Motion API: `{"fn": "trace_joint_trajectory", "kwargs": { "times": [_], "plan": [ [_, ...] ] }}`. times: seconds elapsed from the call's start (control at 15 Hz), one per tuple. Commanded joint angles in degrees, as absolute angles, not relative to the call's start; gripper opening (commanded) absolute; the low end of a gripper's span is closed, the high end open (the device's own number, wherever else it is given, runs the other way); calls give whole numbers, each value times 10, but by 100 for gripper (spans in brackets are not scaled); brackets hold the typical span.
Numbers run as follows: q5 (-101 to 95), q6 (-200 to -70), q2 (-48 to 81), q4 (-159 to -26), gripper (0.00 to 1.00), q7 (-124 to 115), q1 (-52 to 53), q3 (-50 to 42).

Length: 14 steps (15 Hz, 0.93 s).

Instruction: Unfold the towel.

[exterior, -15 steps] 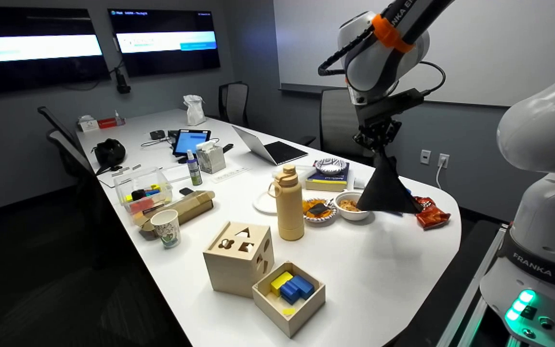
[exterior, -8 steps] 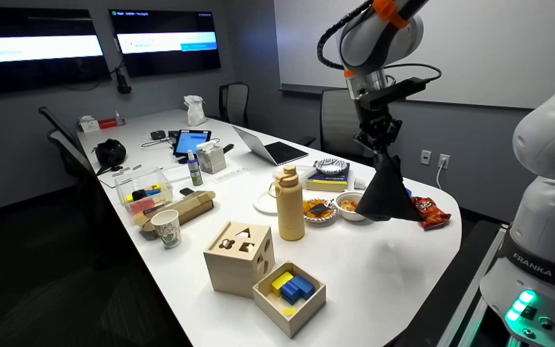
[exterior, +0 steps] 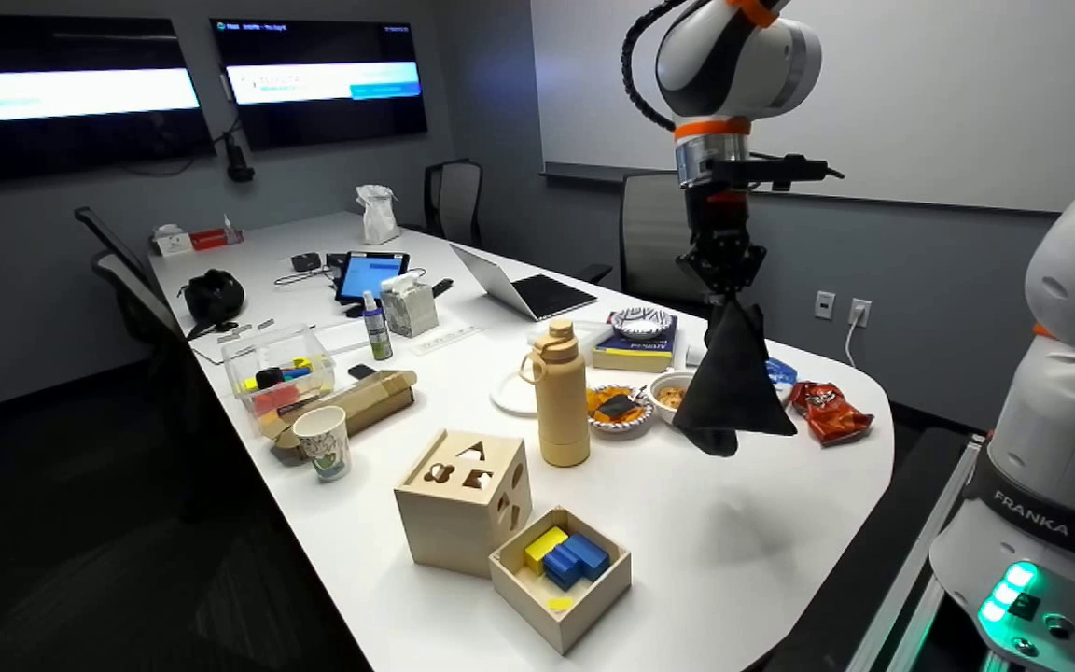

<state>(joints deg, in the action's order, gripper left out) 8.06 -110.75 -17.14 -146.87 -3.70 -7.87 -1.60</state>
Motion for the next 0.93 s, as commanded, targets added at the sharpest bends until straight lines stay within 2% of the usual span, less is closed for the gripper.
{"fn": "trace_joint_trajectory", "kwargs": {
  "times": [0.0,0.47,0.87],
  "plan": [
    [96,-1051,-108,-1424,1,-26,-53,-25],
    [23,-1031,7,-1371,1,-209,-28,10],
    [-43,-1003,79,-1329,1,-392,1,3]
  ]
}}
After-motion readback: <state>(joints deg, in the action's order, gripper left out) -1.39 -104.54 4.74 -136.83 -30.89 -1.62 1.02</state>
